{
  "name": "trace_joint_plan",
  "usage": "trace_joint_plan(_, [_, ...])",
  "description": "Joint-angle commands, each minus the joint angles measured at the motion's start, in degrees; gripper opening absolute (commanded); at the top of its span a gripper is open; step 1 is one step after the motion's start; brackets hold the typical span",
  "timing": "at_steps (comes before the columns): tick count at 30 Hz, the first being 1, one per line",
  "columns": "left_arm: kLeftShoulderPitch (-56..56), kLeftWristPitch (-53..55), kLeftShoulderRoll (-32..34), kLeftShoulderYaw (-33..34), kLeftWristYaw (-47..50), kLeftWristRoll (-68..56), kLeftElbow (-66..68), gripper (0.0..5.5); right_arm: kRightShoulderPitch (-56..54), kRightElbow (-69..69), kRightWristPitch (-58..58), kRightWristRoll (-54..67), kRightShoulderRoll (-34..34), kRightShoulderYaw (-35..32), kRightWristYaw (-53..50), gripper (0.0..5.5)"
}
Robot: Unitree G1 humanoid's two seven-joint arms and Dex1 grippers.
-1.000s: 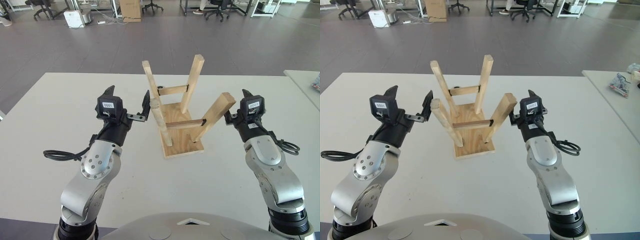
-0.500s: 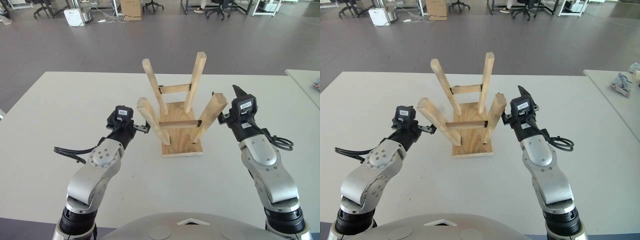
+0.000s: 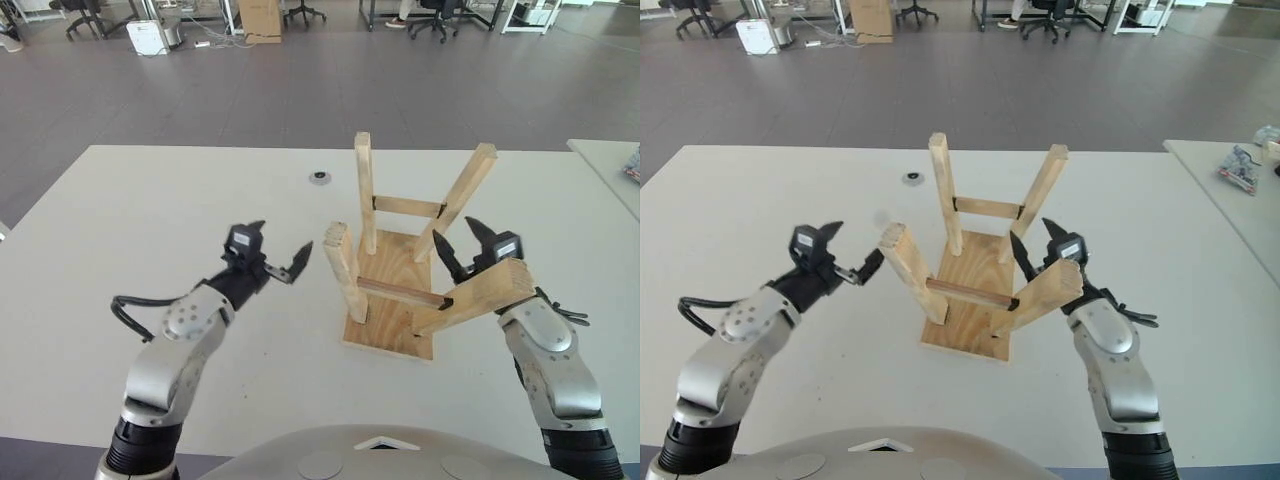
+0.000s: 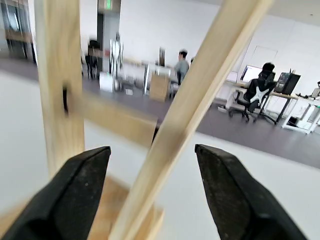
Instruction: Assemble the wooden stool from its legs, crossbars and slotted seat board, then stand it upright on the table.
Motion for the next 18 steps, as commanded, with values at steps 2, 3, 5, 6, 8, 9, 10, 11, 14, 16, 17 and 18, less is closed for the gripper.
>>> trace_joint_plan(2, [-17.6, 1.4, 2.9, 14.7, -4.3, -19.4, -0.8, 5.38, -17.2, -11.5, 12.2, 29.1, -5.1, -11.3, -1.6, 3.16])
trace_joint_plan(3, [-21.7, 3.5, 3.4, 15.3, -4.3, -25.3, -1.6, 5.38, -21.1, -12.9, 14.3, 37.6, -6.9, -13.3, -3.8, 3.16])
trace_joint_plan(5, [-27.8, 6.9, 4.2, 14.8, -3.6, -34.9, -3.0, 5.38, -26.4, -15.4, 16.6, 52.5, -9.8, -15.9, -8.3, 3.16])
trace_joint_plan(6, [-31.1, 8.2, 3.7, 13.8, -2.3, -40.4, -3.6, 5.38, -28.9, -16.8, 16.0, 62.0, -11.2, -16.9, -10.8, 3.16])
trace_joint_plan(8, [-36.1, 9.4, 1.9, 11.7, 0.6, -49.0, -4.5, 5.38, -32.1, -19.0, 14.2, 77.7, -13.6, -18.9, -13.8, 3.16])
trace_joint_plan(9, [-37.8, 9.4, 0.8, 10.4, 2.2, -52.8, -4.9, 5.38, -33.0, -19.5, 13.6, 84.5, -14.8, -20.1, -14.2, 3.16])
trace_joint_plan(10, [-38.3, 9.3, -0.3, 9.0, 3.8, -55.7, -5.6, 5.38, -32.0, -20.0, 13.9, 89.7, -15.7, -21.0, -13.6, 3.16])
trace_joint_plan(11, [-37.8, 9.4, -0.9, 7.6, 5.0, -57.5, -6.3, 5.38, -29.3, -20.8, 15.3, 92.7, -16.7, -21.6, -12.1, 3.16])
trace_joint_plan(14, [-29.7, 16.8, 3.0, -0.8, 6.5, -58.4, -7.8, 5.38, -10.4, -24.3, 26.5, 86.3, -20.9, -16.8, -4.7, 3.16])
trace_joint_plan(16, [-18.4, 26.4, 11.0, -13.0, 5.6, -51.2, -8.1, 5.38, 4.5, -26.4, 34.3, 67.6, -27.2, -6.1, 1.2, 3.16])
trace_joint_plan(17, [-13.7, 29.0, 14.6, -17.8, 4.6, -46.8, -7.6, 5.38, 8.1, -26.6, 35.3, 59.6, -28.9, -2.3, 2.3, 3.16])
trace_joint_plan(18, [-11.0, 29.1, 15.7, -19.3, 4.4, -43.9, -7.0, 5.38, 8.4, -26.1, 34.7, 56.8, -28.2, -1.2, 2.2, 3.16])
